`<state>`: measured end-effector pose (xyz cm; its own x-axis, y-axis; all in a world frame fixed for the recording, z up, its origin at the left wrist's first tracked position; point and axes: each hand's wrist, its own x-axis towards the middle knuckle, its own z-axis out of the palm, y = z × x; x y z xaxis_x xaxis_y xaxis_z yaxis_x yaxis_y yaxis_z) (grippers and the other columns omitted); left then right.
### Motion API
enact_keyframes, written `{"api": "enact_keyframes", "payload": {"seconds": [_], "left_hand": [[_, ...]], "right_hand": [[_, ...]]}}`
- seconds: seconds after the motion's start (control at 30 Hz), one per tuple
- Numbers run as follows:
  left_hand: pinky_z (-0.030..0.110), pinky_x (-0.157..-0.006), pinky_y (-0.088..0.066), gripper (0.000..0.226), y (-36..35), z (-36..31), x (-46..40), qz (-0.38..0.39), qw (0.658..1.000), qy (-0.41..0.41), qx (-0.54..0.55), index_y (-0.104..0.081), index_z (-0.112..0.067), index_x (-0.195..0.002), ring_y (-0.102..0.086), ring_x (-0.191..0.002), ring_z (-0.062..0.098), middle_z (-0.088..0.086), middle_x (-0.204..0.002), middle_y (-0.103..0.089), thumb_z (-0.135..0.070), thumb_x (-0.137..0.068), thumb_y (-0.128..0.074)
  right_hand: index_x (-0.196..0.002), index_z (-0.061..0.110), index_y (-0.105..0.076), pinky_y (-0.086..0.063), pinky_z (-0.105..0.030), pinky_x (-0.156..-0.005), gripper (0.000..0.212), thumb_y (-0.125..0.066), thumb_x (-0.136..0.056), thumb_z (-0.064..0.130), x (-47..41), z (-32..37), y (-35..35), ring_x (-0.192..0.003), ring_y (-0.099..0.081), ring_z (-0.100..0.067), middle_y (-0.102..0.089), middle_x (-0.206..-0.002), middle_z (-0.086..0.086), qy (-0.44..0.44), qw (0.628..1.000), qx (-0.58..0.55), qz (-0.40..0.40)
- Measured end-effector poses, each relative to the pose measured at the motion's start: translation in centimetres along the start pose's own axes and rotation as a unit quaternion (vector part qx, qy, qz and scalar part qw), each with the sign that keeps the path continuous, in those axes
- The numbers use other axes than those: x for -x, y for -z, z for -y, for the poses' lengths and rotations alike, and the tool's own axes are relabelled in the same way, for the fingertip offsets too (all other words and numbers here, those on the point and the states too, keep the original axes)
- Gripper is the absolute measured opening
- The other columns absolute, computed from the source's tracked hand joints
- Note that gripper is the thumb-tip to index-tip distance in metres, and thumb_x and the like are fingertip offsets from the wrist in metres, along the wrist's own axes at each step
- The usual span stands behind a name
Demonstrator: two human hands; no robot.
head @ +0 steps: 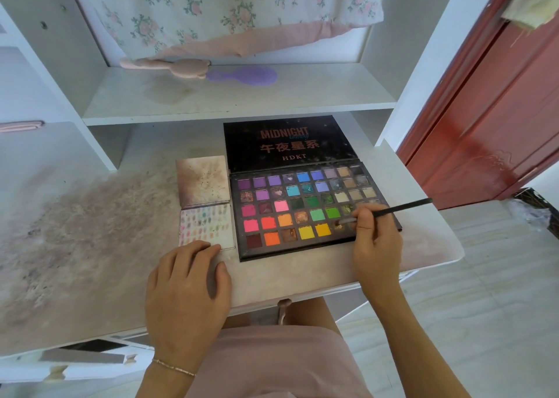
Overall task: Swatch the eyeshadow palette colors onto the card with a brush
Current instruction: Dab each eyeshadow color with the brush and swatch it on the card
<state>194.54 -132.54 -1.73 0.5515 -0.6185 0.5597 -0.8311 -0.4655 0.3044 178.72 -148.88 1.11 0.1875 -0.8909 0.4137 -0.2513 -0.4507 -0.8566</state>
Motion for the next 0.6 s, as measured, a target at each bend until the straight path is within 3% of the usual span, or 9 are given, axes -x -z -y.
{"api": "enact_keyframes", "payload": {"seconds": [0.17, 0.3, 0.43, 0.53, 0.6], "left_hand": [[0.038, -0.071, -0.046, 0.035, 0.1, 0.0, 0.0, -0.003, 1.0, -0.004, -0.002, -0.07, -0.01, -0.092, -0.059, -0.087, 0.03, 0.007, -0.096, -0.066, -0.03, -0.082, -0.043], [0.037, -0.073, -0.045, 0.034, 0.2, 0.0, -0.1, 0.007, 1.0, 0.002, -0.001, -0.07, -0.011, -0.093, -0.059, -0.089, 0.028, 0.005, -0.096, -0.066, -0.03, -0.082, -0.044], [0.036, -0.075, -0.046, 0.034, 0.3, 0.0, -0.1, 0.017, 1.0, 0.004, 0.004, -0.07, -0.012, -0.093, -0.06, -0.09, 0.027, 0.004, -0.097, -0.066, -0.03, -0.081, -0.044], [0.036, -0.076, -0.046, 0.032, 0.3, 0.0, -0.1, 0.019, 1.0, 0.006, 0.008, -0.07, -0.013, -0.093, -0.06, -0.09, 0.026, 0.003, -0.097, -0.066, -0.029, -0.081, -0.045], [0.036, -0.076, -0.046, 0.032, 0.3, 0.0, -0.1, 0.021, 1.0, 0.006, 0.011, -0.07, -0.013, -0.093, -0.06, -0.09, 0.026, 0.002, -0.097, -0.066, -0.029, -0.081, -0.045]], "right_hand": [[-0.08, 0.037, -0.047, -0.039, -0.003, -0.058, 0.017, -0.043, -0.088, 0.023, 2.3, 2.1, -3.5, -0.071, -0.055, 0.007, -0.053, -0.07, 0.018, 0.033, 0.992, -0.032, 0.114], [-0.081, 0.028, -0.056, -0.042, -0.01, -0.056, 0.011, -0.047, -0.087, 0.025, 3.1, 3.5, -6.1, -0.068, -0.058, -0.006, -0.058, -0.068, 0.01, 0.042, 0.981, -0.051, 0.184], [-0.087, 0.015, -0.064, -0.044, -0.009, -0.065, 0.015, -0.051, -0.087, 0.021, 2.9, 4.5, -7.9, -0.074, -0.056, 0.004, -0.056, -0.073, 0.017, 0.061, 0.975, -0.042, 0.211], [-0.089, 0.014, -0.065, -0.047, -0.018, -0.068, 0.015, -0.052, -0.088, 0.022, 2.8, 4.7, -8.7, -0.076, -0.057, -0.004, -0.058, -0.076, 0.01, 0.049, 0.972, -0.037, 0.228], [-0.089, 0.014, -0.065, -0.047, -0.018, -0.068, 0.013, -0.054, -0.088, 0.021, 2.8, 4.7, -8.9, -0.076, -0.057, -0.005, -0.055, -0.074, 0.015, 0.049, 0.972, -0.027, 0.229]]}}
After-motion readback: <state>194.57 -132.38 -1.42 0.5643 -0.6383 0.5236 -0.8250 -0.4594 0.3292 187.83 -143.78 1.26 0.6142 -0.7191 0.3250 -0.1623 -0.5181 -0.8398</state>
